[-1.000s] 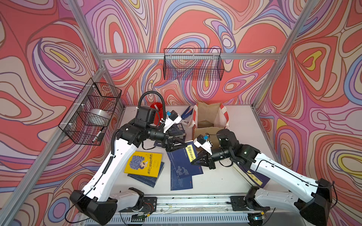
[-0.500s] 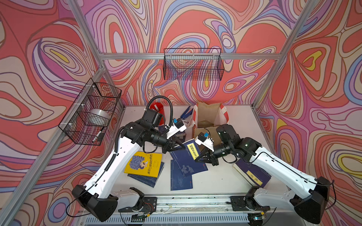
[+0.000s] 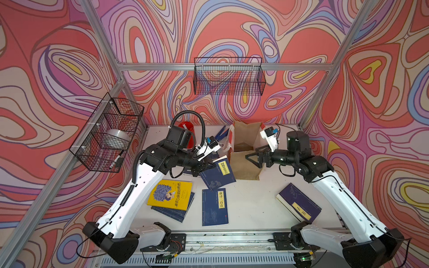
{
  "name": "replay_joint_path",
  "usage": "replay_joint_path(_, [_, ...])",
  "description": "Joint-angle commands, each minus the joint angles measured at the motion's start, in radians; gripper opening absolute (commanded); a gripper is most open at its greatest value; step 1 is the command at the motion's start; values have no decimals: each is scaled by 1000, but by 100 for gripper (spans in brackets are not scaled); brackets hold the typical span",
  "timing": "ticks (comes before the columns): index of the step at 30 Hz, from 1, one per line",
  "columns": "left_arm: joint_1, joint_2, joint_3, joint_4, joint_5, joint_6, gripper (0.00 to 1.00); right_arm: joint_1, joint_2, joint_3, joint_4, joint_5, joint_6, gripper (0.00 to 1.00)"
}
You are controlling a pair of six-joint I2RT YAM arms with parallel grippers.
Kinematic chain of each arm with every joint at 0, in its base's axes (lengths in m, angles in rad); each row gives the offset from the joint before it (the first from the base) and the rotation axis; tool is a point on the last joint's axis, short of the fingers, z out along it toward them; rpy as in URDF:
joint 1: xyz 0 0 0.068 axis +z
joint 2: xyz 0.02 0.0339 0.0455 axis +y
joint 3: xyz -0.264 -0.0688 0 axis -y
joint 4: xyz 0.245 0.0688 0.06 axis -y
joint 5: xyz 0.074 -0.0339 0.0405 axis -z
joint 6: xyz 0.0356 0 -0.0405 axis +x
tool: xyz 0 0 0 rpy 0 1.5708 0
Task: Put the books into the canvas bag
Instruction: Pick up the book from the book, then pick up the canvas bag from the center of the board.
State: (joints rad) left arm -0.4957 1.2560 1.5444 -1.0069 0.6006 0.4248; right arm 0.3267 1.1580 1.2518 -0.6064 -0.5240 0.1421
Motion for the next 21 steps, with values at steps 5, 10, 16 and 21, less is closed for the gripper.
replay_joint_path(5, [9,4,185,84,-141,118,0,0,223,323,-298,651,71,98])
replay_joint_path(10, [9,63,258,182,-120,119,0,-5,370,467,-335,764,36,96])
replay_joint_path(16, [8,138,267,361,-97,67,0,-83,569,645,-333,703,4,95])
replay_joint_path(21, [9,182,267,463,-85,36,0,-172,759,822,-379,575,-44,92])
